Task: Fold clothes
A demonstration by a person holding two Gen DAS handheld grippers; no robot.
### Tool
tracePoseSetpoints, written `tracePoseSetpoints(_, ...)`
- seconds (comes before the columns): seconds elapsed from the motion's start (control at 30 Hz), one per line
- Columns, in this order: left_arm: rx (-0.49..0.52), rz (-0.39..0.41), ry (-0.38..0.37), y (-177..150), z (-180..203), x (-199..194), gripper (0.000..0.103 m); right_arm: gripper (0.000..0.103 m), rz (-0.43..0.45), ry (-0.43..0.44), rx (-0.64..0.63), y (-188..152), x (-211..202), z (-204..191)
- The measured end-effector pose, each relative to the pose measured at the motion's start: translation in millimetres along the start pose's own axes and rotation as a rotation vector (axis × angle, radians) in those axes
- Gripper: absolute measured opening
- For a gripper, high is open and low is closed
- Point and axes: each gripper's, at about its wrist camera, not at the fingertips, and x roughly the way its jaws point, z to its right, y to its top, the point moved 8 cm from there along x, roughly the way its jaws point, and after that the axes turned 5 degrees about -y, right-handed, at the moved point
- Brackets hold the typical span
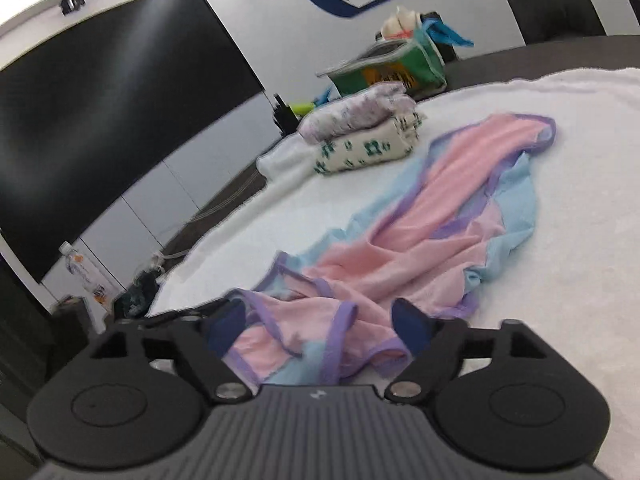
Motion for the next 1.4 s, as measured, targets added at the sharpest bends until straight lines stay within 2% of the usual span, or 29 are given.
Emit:
tracePoseSetpoints(0.03, 0.004, -0.001, -0.001, 0, 1, 0, 0.004, 0.085, 0.015, -0.006, -0.01, 1, -7, -3)
tracePoseSetpoints(0.07, 0.013, -0.002, 0.002, 0, 2, 1, 0.004, 0.083, 0.033, -0.068, -0.031, 2, -10, -3)
tracePoseSetpoints(0.1, 0.024, -0.001, 0.009, 0, 3, 0, 0.004, 0.078, 0.06, -0.168, -0.08, 0, -14, -8)
tracePoseSetpoints(0.17, 0.046, 0.0, 0.022, 1, 5, -1, 0.004, 0.041, 0.092, -0.281, -0.273, -13, -11, -39)
tracePoseSetpoints(0.23, 0.063, 0.004, 0.034, 2, 7, -2, 0.004, 0.023, 0.045, -0.253, -0.394, -31, 2, -74)
tracePoseSetpoints(0.3, 0.077, 0.01, 0.044, 5, 7, -3, 0.004, 0.022, -0.028, -0.244, -0.487, -50, 25, -98)
tracePoseSetpoints(0.4, 0.098, 0.019, 0.059, 8, 9, -5, 0.004, 0.023, -0.077, -0.406, -0.628, -67, 58, -98)
tracePoseSetpoints(0.47, 0.108, 0.026, 0.066, 10, 9, -6, 0.004, 0.023, -0.092, -0.486, -0.606, -68, 70, -81)
tracePoseSetpoints(0.53, 0.09, 0.041, 0.062, 13, 9, -9, 0.004, 0.019, -0.087, -0.462, -0.543, -65, 70, -70)
tracePoseSetpoints(0.57, 0.079, 0.048, 0.059, 14, 8, -10, 0.004, 0.004, -0.093, -0.426, -0.494, -64, 68, -66)
tracePoseSetpoints(0.6, 0.065, 0.055, 0.05, 15, 8, -12, 0.004, 0.0, -0.105, -0.383, -0.448, -63, 65, -63)
tracePoseSetpoints(0.7, 0.037, 0.062, 0.011, 17, 10, -23, 0.003, 0.0, -0.08, -0.191, -0.325, -48, 30, -67)
tracePoseSetpoints(0.77, 0.028, 0.058, -0.014, 16, 15, -32, 0.003, 0.0, -0.018, -0.072, -0.255, -32, -8, -69)
tracePoseSetpoints(0.8, 0.024, 0.052, -0.027, 14, 19, -35, 0.003, 0.0, 0.013, -0.047, -0.239, -26, -24, -68)
tracePoseSetpoints(0.87, 0.04, 0.037, -0.045, 6, 31, -36, 0.003, 0.0, 0.053, -0.07, -0.243, -19, -48, -62)
tracePoseSetpoints(1.0, 0.092, 0.025, -0.026, -9, 44, -30, 0.004, 0.001, 0.037, -0.284, -0.255, -27, -44, -38)
tracePoseSetpoints(1.03, 0.104, 0.032, -0.032, -9, 44, -32, 0.006, 0.003, 0.023, -0.303, -0.263, -32, -40, -38)
tracePoseSetpoints(1.1, 0.143, 0.044, -0.036, -4, 42, -37, 0.01, 0.008, 0.019, -0.26, -0.319, -44, -34, -57)
tracePoseSetpoints(1.13, 0.165, 0.047, -0.038, -1, 40, -39, 0.015, 0.019, 0.013, -0.225, -0.351, -49, -31, -68)
tracePoseSetpoints(1.17, 0.185, 0.048, -0.04, 2, 38, -41, 0.018, 0.038, 0.012, -0.208, -0.393, -54, -27, -78)
tracePoseSetpoints(1.2, 0.201, 0.04, -0.046, 7, 35, -42, 0.021, 0.045, 0.011, -0.23, -0.438, -57, -20, -84)
tracePoseSetpoints(1.23, 0.224, 0.027, -0.058, 11, 34, -40, 0.026, 0.045, 0.011, -0.264, -0.482, -60, -13, -89)
tracePoseSetpoints(1.3, 0.288, 0.013, -0.085, 21, 39, -31, 0.028, 0.045, 0.002, -0.329, -0.55, -64, 4, -96)
tracePoseSetpoints(1.4, 0.403, -0.053, -0.13, 19, 51, -8, 0.028, 0.032, -0.064, -0.387, -0.534, -70, 33, -84)
